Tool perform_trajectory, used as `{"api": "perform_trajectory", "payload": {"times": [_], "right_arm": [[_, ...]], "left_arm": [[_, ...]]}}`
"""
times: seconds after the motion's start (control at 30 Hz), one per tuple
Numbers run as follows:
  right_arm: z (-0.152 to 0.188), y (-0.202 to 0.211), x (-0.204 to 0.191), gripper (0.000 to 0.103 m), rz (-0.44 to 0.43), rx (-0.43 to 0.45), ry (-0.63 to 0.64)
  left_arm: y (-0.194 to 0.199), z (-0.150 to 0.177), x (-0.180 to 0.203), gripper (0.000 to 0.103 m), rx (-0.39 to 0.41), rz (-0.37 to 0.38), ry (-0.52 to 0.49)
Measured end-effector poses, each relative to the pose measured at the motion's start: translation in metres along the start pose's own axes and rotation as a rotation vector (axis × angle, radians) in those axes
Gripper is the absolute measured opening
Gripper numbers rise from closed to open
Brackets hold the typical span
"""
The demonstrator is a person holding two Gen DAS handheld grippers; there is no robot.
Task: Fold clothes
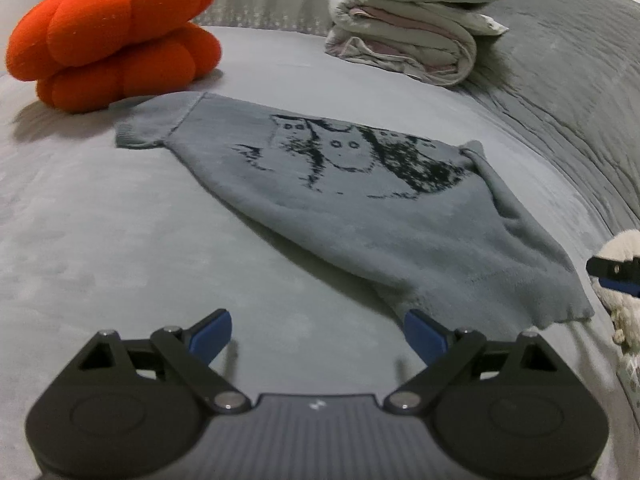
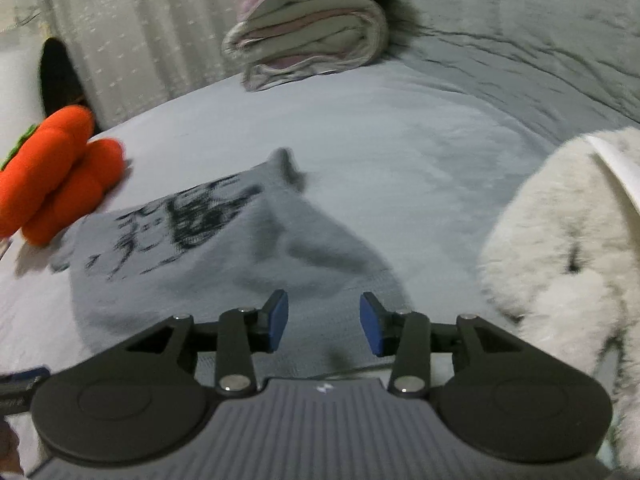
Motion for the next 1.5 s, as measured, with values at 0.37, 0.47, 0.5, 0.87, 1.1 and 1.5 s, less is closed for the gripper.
{"api": "perform_trajectory", "payload": {"times": [0.37, 0.47, 0.5, 0.87, 1.1, 1.5], "right_arm": [[0.021, 0.001, -0.085, 0.044, -0.177, -0.067, 0.156], [0.029, -0.003, -0.108, 0.044, -0.225, -0.095, 0.197], [0.032, -0.005, -0.115, 0.044, -0.241, -0.109, 0.206], [0.07, -0.028, -0.155, 0.05, -0.262, -0.221, 0.325], [0.082, -0.031, -0.163, 0.051, -0.199, -0.153, 0.435], [0.074, -0.02, -0.174, 0.011, -0.237, -0.142, 0.414]], "left_arm": [[0.005, -0.015, -0.024, 0.094, -0.011, -0.053, 0.039], [0.006, -0.019, -0.032, 0.094, -0.008, -0.064, 0.049], [0.007, -0.02, -0.034, 0.094, -0.006, -0.067, 0.051], [0.01, -0.024, -0.056, 0.094, -0.014, -0.083, 0.103], [0.01, -0.021, -0.061, 0.094, -0.027, -0.075, 0.119], [-0.001, -0.017, -0.07, 0.088, -0.091, 0.018, 0.245]]}}
Point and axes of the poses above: each gripper's, at about its wrist camera, not at the fingertips, and y roughly against the way its jaws point, x to its right, z to its underside, the point moved 2 cm from there along -y, roughly the way its jaws point, and after that the axes turned 9 degrees about x, right-handed, at the moved point
